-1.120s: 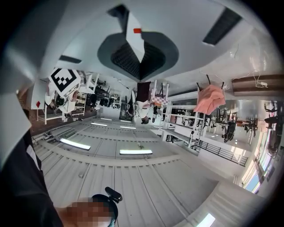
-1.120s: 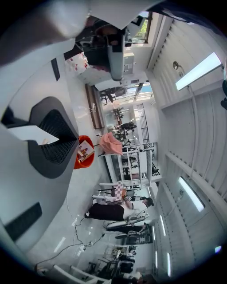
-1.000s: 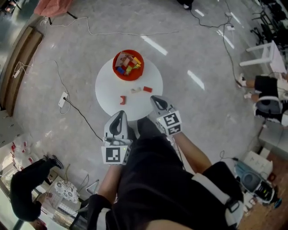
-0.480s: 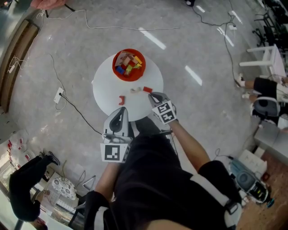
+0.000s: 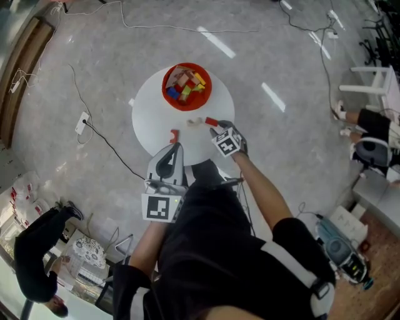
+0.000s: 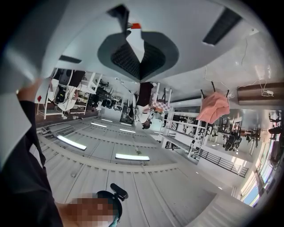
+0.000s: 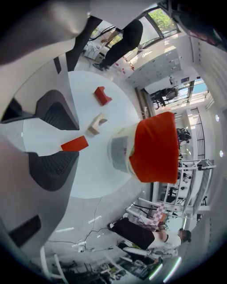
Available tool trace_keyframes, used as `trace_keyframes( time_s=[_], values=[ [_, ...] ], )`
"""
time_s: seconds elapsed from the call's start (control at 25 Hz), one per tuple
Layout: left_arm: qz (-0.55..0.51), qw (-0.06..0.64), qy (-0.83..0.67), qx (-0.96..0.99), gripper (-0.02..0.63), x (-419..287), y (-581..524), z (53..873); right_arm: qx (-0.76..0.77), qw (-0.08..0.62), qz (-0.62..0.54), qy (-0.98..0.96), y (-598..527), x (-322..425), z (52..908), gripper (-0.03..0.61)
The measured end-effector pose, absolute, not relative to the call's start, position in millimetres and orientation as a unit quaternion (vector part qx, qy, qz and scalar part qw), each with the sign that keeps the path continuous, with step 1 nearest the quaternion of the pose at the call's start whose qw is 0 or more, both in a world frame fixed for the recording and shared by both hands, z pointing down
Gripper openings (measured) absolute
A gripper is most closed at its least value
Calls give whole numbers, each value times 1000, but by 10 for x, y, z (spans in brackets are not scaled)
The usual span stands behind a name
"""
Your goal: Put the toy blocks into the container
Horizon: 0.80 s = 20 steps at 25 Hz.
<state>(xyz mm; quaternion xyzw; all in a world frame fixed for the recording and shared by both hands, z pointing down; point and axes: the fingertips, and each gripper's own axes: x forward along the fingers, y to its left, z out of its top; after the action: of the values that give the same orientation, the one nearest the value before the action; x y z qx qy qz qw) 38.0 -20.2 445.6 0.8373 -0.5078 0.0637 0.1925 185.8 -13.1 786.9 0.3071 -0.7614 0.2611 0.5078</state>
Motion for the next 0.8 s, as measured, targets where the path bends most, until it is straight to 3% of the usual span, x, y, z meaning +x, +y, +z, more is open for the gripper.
trace_keyframes(
  time_s=[0.44,0.8],
  values=[
    [76,203,-516,829,-2,231,-312,4575,240,583,223,-744,-201,1873,8431,153],
    [72,208,-524,823,-2,125,-327,4587,232,585,251,-735,-187,1860,8515,150]
  ],
)
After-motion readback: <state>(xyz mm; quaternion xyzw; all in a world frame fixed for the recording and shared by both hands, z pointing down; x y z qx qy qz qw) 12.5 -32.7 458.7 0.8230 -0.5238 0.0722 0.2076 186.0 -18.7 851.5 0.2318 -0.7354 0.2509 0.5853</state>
